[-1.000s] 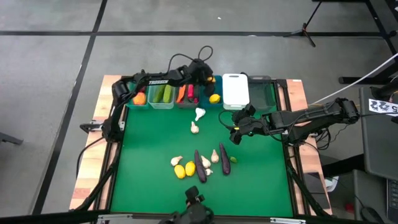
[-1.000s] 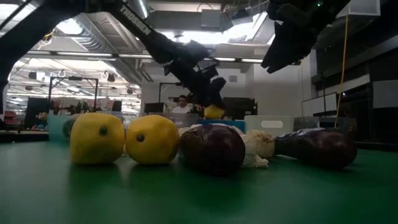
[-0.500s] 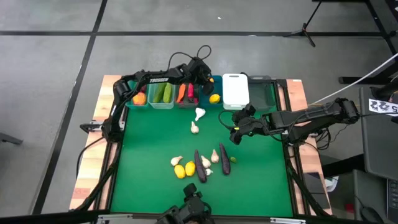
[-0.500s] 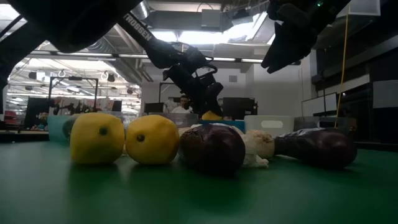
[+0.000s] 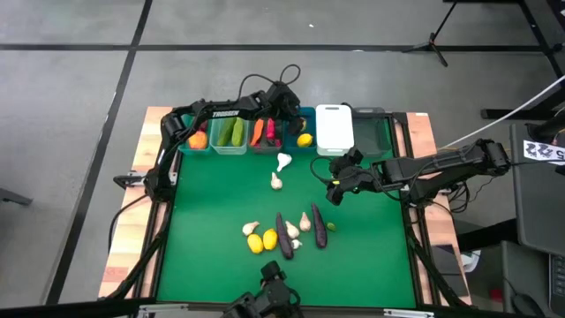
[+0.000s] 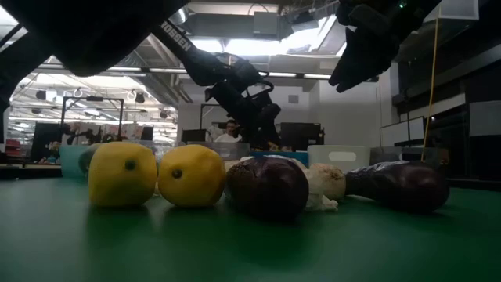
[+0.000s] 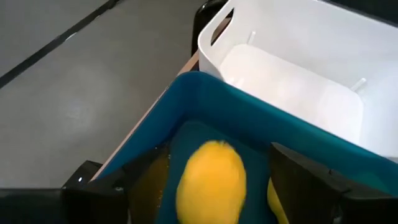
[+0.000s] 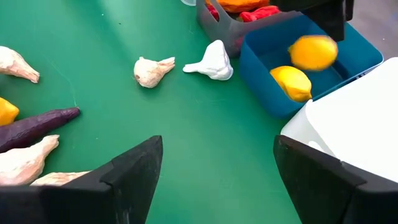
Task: Sort produce into baskets
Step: Put the lemon into the blue bin
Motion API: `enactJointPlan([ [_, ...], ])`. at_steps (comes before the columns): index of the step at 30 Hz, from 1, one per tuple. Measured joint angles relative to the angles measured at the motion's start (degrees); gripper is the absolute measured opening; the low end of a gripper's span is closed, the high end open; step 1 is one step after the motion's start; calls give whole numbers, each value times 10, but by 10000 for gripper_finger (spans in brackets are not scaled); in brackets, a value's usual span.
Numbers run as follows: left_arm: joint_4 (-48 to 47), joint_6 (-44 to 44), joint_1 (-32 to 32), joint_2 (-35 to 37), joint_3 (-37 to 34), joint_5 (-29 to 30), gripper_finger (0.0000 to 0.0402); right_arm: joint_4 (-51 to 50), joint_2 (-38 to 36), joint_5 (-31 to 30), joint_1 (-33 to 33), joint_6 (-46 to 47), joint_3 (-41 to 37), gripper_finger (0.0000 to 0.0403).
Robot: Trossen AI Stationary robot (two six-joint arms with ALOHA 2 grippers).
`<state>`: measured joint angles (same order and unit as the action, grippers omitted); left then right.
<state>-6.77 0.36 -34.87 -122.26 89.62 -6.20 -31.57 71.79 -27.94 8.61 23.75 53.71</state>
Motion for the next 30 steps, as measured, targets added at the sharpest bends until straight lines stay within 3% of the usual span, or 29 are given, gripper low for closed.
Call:
enactJointPlan([
  [8, -45, 38, 12, 34, 6, -37, 274, 0, 0, 0, 0, 0, 0, 305],
  [17, -243, 122, 89, 207, 19, -36, 271, 1, 0, -1, 0, 0, 0, 305],
  [24, -359, 96, 239, 332, 4, -33, 267, 2, 0, -1, 0, 0, 0, 305],
  [30, -361, 30, 419, 368, -55, 70, 267, 1, 0, -1, 0, 0, 0, 305],
])
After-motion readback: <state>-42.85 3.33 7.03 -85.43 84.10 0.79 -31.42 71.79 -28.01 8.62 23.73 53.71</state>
